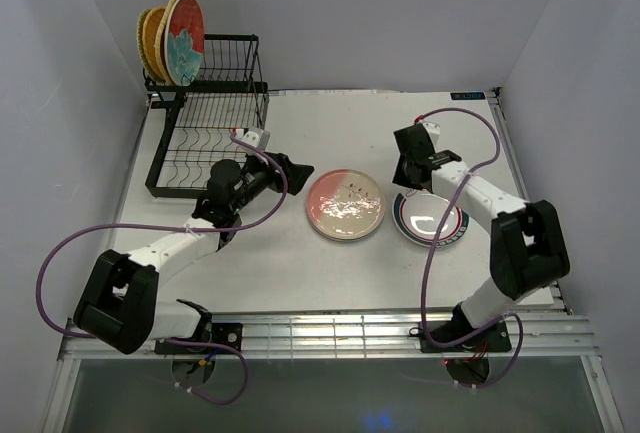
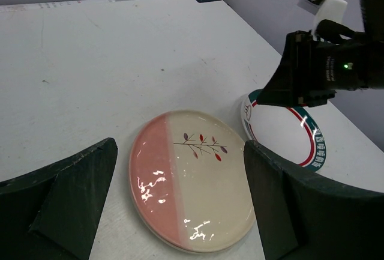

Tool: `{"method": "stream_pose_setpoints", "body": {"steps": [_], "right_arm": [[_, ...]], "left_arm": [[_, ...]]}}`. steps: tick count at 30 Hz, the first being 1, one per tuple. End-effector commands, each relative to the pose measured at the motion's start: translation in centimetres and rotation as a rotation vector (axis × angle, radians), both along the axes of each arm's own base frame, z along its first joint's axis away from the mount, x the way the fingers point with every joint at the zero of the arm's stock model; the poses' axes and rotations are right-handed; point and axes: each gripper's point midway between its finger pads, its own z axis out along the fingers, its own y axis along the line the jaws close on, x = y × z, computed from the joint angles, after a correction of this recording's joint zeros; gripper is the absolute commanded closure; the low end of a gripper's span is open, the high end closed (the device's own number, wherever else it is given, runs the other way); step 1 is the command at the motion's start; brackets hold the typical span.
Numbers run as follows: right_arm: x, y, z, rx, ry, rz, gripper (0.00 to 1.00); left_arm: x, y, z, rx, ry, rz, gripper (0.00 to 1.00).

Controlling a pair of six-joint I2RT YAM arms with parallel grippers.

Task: Load the plates into the dish rack
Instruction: Pick up the plate at the center of the board.

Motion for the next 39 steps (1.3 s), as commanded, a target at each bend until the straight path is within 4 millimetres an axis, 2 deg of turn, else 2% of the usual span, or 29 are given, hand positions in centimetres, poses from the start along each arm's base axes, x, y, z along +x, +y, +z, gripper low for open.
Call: {"method": "stream_pose_setpoints", "body": {"steps": [1, 3, 4, 5, 6, 9, 13, 16, 20, 23, 24, 26, 27, 30, 36, 39], "right_arm": [[-0.8, 0.7, 3.2, -0.039, -0.132, 0.133, 0.64], [-2.0, 0.7, 3.9, -0.069, -0.143, 0.198, 0.57], [-2.9, 2.3, 3.6, -0.033, -0.127, 0.297, 0.37], [-3.9, 2.7, 2.8, -0.032, -0.105, 0.349, 0.27], [-4.7, 2.6, 2.7, -0.055, -0.099, 0.359, 0.18], [-6.1, 1.8, 2.4, -0.114, -0.105, 0.354, 0.12], [-7.4, 0.7, 1.7, -0.175, -0.097, 0.362, 0.09], [-8.2, 0.8, 1.6, -0.22, -0.091, 0.413, 0.05], [-8.9, 0.9, 1.3, -0.286, -0.096, 0.441, 0.1], [-9.3, 0.8, 0.2, -0.346, -0.064, 0.462, 0.02], [-9.5, 0.6, -0.7, -0.372, -0.028, 0.466, 0.0], [-9.5, 0.4, -0.9, -0.431, -0.007, 0.454, 0.05], [-9.9, 0.1, -2.0, -0.469, 0.042, 0.458, 0.06], [-10.0, -0.1, -2.8, -0.54, 0.08, 0.452, 0.13], [-10.3, -0.4, -3.5, -0.561, 0.1, 0.452, 0.21], [-10.3, -0.5, -4.1, -0.587, 0.122, 0.455, 0.29]], "left_arm": [[-0.2, -0.1, 0.4, -0.004, -0.017, -0.007, 0.04], [-0.3, -0.1, 0.5, -0.006, -0.019, -0.008, 0.04], [-0.3, -0.1, 0.6, -0.006, -0.021, -0.008, 0.04], [-0.3, -0.1, 0.6, -0.007, -0.02, -0.008, 0.04], [-0.4, 0.0, 0.6, -0.008, -0.022, -0.007, 0.04], [-0.3, 0.0, 0.7, -0.007, -0.024, -0.005, 0.03], [-0.3, 0.0, 0.8, -0.007, -0.028, -0.002, 0.03], [-0.3, 0.1, 0.8, -0.006, -0.029, 0.003, 0.03], [-0.4, 0.3, 1.1, -0.007, -0.038, 0.01, 0.03], [-0.3, 0.3, 1.3, -0.008, -0.041, 0.013, 0.03], [-0.3, 0.3, 1.0, -0.005, -0.034, 0.013, 0.03], [-0.3, 0.3, 1.2, -0.006, -0.036, 0.013, 0.03], [-0.3, 0.3, 1.1, -0.005, -0.034, 0.013, 0.03], [-0.2, 0.4, 1.0, -0.004, -0.032, 0.016, 0.03], [-0.3, 0.4, 1.4, -0.008, -0.039, 0.018, 0.02], [-0.3, 0.4, 1.2, -0.007, -0.034, 0.016, 0.02]]}}
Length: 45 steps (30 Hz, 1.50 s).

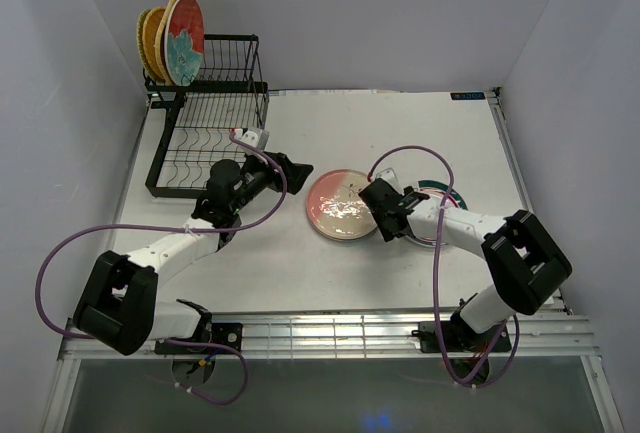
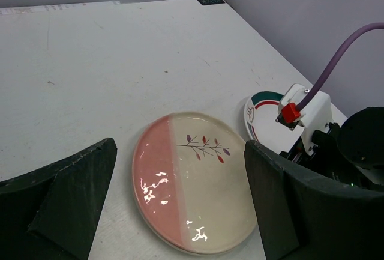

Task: Load the plates into the dish rack
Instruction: Pick up the plate at the center of the board.

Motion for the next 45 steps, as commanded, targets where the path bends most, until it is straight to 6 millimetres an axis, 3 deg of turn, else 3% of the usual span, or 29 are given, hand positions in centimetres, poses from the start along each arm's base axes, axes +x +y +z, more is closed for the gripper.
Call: {"method": "stream_pose_setpoints", "body": {"steps": [1, 4, 12, 16, 18, 21, 22, 32, 45], "right_arm": [[1.0, 0.1, 1.0, -0.046, -0.046, -0.018, 0.32], [1.2, -0.2, 0.4, -0.1, -0.043, -0.032, 0.4], [1.2, 0.1, -0.8, -0.194, -0.027, -0.016, 0.48], [1.3, 0.5, -0.2, -0.22, -0.067, -0.002, 0.64], [1.3, 0.7, -0.2, -0.209, -0.071, 0.005, 0.66], [1.4, 1.2, 0.1, -0.194, -0.085, 0.018, 0.82], [1.3, 1.4, 0.3, -0.194, -0.096, 0.024, 0.92], [1.2, 3.1, 4.2, -0.195, -0.28, 0.075, 0.92], [-0.4, 7.5, 7.8, -0.12, -0.475, 0.257, 0.92]], "left_arm": [[-0.4, 0.2, 1.0, -0.007, -0.028, 0.002, 0.02], [-0.3, 0.1, 0.9, -0.007, -0.023, 0.002, 0.02], [-0.2, 0.1, 0.7, -0.004, -0.017, 0.004, 0.02], [-0.3, 0.1, 0.6, -0.004, -0.014, 0.001, 0.03], [-0.3, 0.0, 0.6, -0.004, -0.014, -0.001, 0.02], [-0.3, 0.0, 0.5, -0.002, -0.011, 0.001, 0.02], [-0.2, 0.1, 0.5, -0.003, -0.012, 0.002, 0.02], [-0.4, -0.6, 0.5, -0.021, 0.023, -0.032, 0.02], [-0.1, -1.4, -1.2, -0.104, 0.295, -0.126, 0.02]]}}
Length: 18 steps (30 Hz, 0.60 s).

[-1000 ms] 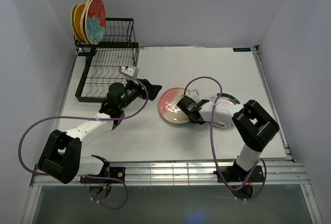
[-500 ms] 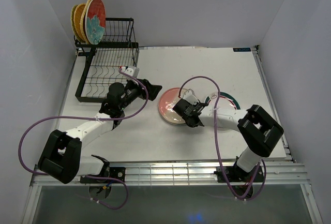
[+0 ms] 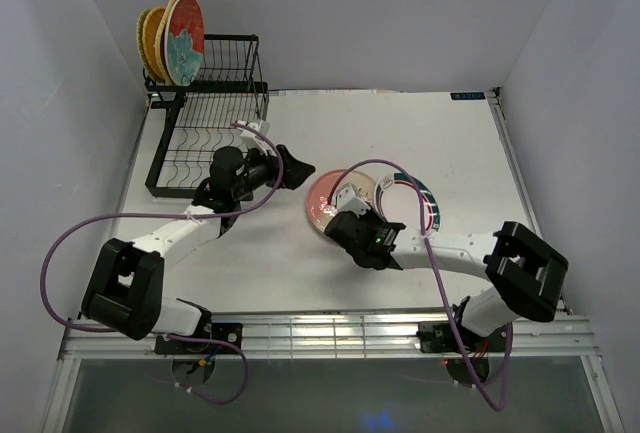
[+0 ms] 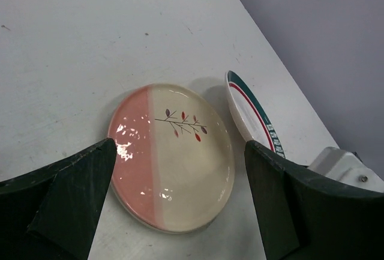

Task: Load the plates into the dish rack
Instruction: Pick up the plate at the center of the board.

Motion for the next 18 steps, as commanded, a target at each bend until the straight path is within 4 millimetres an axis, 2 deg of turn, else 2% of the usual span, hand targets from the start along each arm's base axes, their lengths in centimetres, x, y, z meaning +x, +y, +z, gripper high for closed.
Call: {"method": "stream_pose_setpoints", "body": {"steps": [1, 3, 5, 6, 9, 10, 12, 13, 18], "right_arm": [[0.3, 1.8, 3.6, 0.059, -0.159, 0.056, 0.92], [-0.3, 2.9, 4.7, 0.082, -0.195, 0.109, 0.92], [-0.7, 3.1, 5.2, 0.086, -0.222, 0.132, 0.92], [-1.1, 3.8, 5.5, 0.086, -0.236, 0.165, 0.92], [-1.7, 4.5, 6.0, 0.087, -0.274, 0.198, 0.92], [-2.1, 5.3, 6.4, 0.085, -0.294, 0.231, 0.92], [-2.9, 6.1, 6.3, 0.063, -0.311, 0.275, 0.92], [-3.0, 6.6, 6.6, 0.054, -0.327, 0.295, 0.92], [-3.7, 8.2, 5.6, 0.003, -0.315, 0.368, 0.92]], "left_arm": [[-0.3, -0.9, 1.0, -0.062, 0.085, -0.07, 0.02], [-0.4, -1.5, -0.3, -0.072, 0.167, -0.096, 0.02], [-0.4, -2.1, -0.3, -0.081, 0.204, -0.128, 0.02], [-0.5, -2.3, -1.3, -0.083, 0.252, -0.134, 0.02], [-0.7, -2.8, -1.6, -0.094, 0.283, -0.169, 0.02], [-0.8, -2.9, -1.9, -0.096, 0.297, -0.174, 0.02], [-1.2, -3.3, -2.1, -0.108, 0.322, -0.208, 0.02], [-1.3, -3.5, -2.8, -0.113, 0.358, -0.217, 0.02], [-1.5, -4.2, -4.1, -0.124, 0.423, -0.262, 0.02]]}}
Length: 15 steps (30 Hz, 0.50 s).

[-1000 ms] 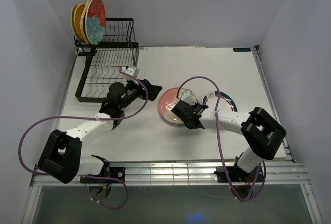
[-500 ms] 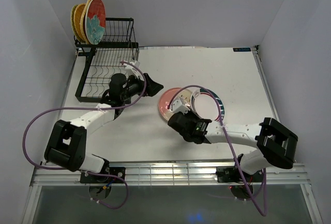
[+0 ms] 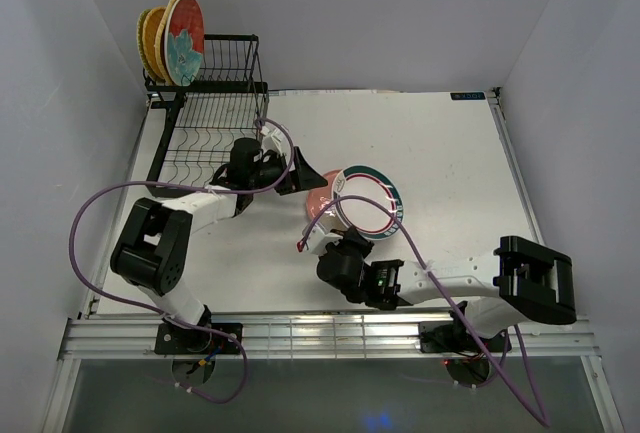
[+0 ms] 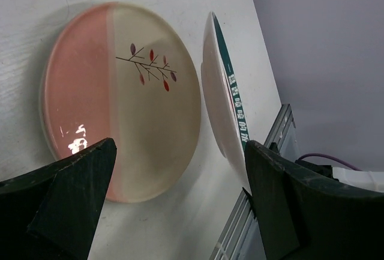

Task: Load the plates into the dish rack
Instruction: Pick up the plate at the center of the board.

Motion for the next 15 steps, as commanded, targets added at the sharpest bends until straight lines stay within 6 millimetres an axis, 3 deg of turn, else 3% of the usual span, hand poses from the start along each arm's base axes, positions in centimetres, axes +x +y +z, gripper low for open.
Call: {"method": "stream_pose_setpoints", "body": {"steps": [1, 6, 15], "right_arm": [[0.2, 1.1, 1.7, 0.009, -0.075, -0.001, 0.92], [-0.5, 2.7, 1.6, -0.02, -0.1, 0.056, 0.92], [-2.7, 5.2, 2.1, -0.027, -0.144, 0.175, 0.92]], "left_arm": [[-0.3, -0.7, 1.6, -0.047, 0.012, -0.055, 0.02], [-1.1, -1.2, 2.0, -0.053, 0.001, -0.081, 0.02], [-1.4, -1.8, 0.7, -0.048, 0.042, -0.093, 0.02]]}}
